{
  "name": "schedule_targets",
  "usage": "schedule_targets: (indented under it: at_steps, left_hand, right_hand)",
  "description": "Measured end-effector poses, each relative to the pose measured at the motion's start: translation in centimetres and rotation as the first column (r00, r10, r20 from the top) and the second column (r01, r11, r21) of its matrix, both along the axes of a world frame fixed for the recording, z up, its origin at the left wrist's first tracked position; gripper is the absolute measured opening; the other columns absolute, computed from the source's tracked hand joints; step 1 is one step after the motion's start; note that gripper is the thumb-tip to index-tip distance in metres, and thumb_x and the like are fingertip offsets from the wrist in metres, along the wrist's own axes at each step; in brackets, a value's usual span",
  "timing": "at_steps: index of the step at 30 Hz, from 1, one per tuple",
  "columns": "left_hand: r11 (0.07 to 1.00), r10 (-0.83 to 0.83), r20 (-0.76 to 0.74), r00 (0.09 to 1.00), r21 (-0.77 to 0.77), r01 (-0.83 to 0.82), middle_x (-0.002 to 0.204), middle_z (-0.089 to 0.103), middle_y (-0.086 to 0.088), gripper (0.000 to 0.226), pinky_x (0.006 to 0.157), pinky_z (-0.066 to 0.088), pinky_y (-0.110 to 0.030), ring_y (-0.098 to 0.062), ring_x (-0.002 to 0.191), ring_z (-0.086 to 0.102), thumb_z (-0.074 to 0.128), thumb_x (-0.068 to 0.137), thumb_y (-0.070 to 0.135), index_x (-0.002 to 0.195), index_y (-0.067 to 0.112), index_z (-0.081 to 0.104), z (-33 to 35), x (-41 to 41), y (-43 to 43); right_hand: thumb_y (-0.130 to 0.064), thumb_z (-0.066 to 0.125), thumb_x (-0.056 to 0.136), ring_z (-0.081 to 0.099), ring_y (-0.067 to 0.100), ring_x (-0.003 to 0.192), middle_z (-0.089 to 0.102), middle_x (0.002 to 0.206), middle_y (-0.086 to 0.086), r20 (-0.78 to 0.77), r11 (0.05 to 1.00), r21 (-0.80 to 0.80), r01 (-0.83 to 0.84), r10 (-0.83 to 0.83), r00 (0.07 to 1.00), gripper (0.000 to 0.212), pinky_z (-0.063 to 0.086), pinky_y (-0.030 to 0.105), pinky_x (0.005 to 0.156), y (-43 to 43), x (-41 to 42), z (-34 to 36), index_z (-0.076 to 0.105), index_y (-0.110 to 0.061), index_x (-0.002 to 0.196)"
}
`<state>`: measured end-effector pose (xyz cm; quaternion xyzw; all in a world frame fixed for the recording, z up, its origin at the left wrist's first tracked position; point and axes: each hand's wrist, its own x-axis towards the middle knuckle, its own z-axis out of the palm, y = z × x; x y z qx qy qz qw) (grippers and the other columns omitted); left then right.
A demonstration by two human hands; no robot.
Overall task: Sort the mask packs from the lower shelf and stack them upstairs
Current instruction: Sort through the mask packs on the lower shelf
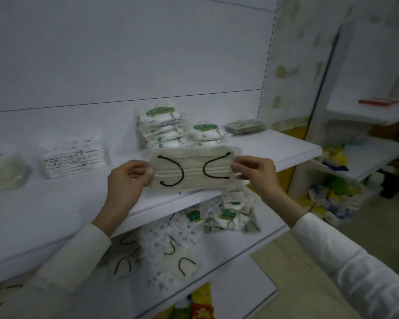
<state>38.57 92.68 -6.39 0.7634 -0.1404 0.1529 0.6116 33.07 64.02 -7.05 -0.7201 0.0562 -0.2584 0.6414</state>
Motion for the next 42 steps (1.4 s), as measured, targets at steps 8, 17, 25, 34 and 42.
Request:
schedule_targets:
  at_steps: [8, 17, 25, 34, 42]
  left_hand:
    - [0.985, -0.157, -0.082, 0.984, -0.086, 0.149, 0.06, 0.062, 0.001, 0.018, 0.08, 0.056, -0.043, -0.023, 0.07, 0.064, 0.07, 0.078, -0.003, 0.082, 0.014, 0.065, 0.2, -1.4, -17.4]
    - [0.98, -0.2, -0.071, 0.977, -0.041, 0.197, 0.059, 0.059, 0.002, 0.019, 0.069, 0.058, -0.031, -0.015, 0.065, 0.062, 0.071, 0.076, -0.004, 0.079, 0.014, 0.066, 0.5, 0.4, -32.0]
    - [0.987, -0.16, -0.06, 0.985, -0.032, 0.158, 0.048, 0.053, 0.01, 0.016, 0.063, 0.057, -0.027, -0.005, 0.055, 0.059, 0.07, 0.077, -0.005, 0.089, 0.005, 0.065, 0.6, 9.4, -39.5]
    - [0.992, 0.124, -0.047, 0.991, -0.02, -0.125, 0.059, 0.063, 0.008, 0.024, 0.074, 0.052, -0.032, -0.005, 0.051, 0.058, 0.072, 0.075, 0.002, 0.091, 0.017, 0.06, 2.8, 20.9, -43.1]
    - [0.884, 0.406, 0.056, 0.912, 0.228, -0.408, 0.088, 0.069, -0.011, 0.008, 0.077, 0.051, -0.033, -0.025, 0.083, 0.063, 0.067, 0.082, 0.01, 0.089, 0.014, 0.067, 4.0, 26.8, -43.4]
  right_hand:
    - [-0.005, 0.071, 0.081, 0.068, 0.006, 0.07, 0.071, 0.083, 0.004, 0.029, 0.991, -0.074, 0.109, -0.107, 0.994, 0.013, 0.054, 0.019, 0.061, -16.7, -5.4, 0.7, 0.071, -0.007, 0.094]
    - [-0.008, 0.068, 0.084, 0.068, 0.007, 0.077, 0.071, 0.087, 0.0, 0.0, 0.988, -0.076, 0.137, -0.137, 0.991, 0.017, 0.053, 0.018, 0.064, -30.8, -5.2, 0.0, 0.071, -0.007, 0.101]
    - [-0.005, 0.07, 0.083, 0.068, 0.006, 0.069, 0.07, 0.082, 0.002, -0.006, 0.991, -0.072, 0.117, -0.118, 0.993, 0.016, 0.055, 0.019, 0.061, -38.4, 4.7, 0.6, 0.07, -0.004, 0.099]
    - [0.0, 0.073, 0.078, 0.058, 0.003, 0.051, 0.063, 0.066, 0.0, -0.041, 0.997, -0.061, 0.038, -0.04, 0.998, 0.02, 0.05, 0.018, 0.053, -42.2, 20.8, 4.2, 0.063, -0.011, 0.091]
    - [-0.008, 0.078, 0.076, 0.066, 0.019, 0.069, 0.07, 0.085, 0.013, -0.137, 0.984, -0.163, -0.077, 0.055, 0.989, 0.038, 0.058, 0.034, 0.077, -41.8, 33.6, 4.5, 0.055, -0.013, 0.106]
